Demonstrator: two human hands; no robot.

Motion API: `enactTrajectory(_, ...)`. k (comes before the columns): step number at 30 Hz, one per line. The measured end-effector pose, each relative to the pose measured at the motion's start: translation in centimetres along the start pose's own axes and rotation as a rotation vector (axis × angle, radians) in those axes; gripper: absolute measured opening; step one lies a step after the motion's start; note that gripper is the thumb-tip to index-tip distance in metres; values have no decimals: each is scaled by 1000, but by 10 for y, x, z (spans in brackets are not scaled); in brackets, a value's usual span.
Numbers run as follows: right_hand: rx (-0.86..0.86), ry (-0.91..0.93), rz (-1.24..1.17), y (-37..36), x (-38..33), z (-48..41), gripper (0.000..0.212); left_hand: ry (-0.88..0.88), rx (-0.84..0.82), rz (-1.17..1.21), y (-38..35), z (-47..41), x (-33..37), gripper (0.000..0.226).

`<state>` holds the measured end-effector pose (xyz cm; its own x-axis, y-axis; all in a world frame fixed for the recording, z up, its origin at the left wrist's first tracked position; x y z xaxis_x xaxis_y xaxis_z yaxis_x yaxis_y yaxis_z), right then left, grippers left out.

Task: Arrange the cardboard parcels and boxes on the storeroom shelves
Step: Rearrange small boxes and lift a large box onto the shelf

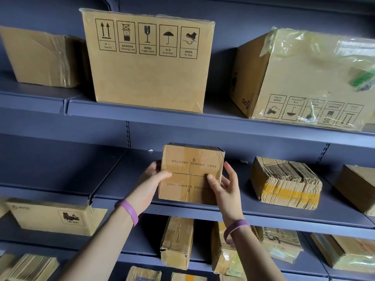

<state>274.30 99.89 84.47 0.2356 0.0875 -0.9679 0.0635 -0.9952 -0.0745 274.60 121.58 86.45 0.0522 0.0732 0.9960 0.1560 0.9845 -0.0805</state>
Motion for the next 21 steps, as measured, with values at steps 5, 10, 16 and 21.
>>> enactTrajectory(5, -66, 90, 22, 4, 3, -2, 54, 25, -27, 33, -6, -2, 14, 86)
enactTrajectory(10, -116, 98, 96, 5, 5, -5, 51, 27, 9, -40, -5, -9, 18, 64)
enactTrajectory(16, -132, 31, 72, 1, 1, 2, 93, -3, 72, 22, 2, -8, 5, 86)
enactTrajectory(21, -96, 2, -12, 1, -2, 3, 96, -64, -33, -112, -7, -5, 4, 60)
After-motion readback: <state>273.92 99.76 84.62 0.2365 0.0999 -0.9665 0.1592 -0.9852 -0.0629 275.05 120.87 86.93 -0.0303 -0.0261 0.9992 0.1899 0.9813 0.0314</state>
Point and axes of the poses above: each hand's wrist, its own z-axis away from the middle knuckle, its own y-axis out of the back of the hand, x = y × z, the point moved 4 cm from there along -z, towards the middle knuckle, and after that the axes turned 11 degrees about -x, right-handed, at the moved point
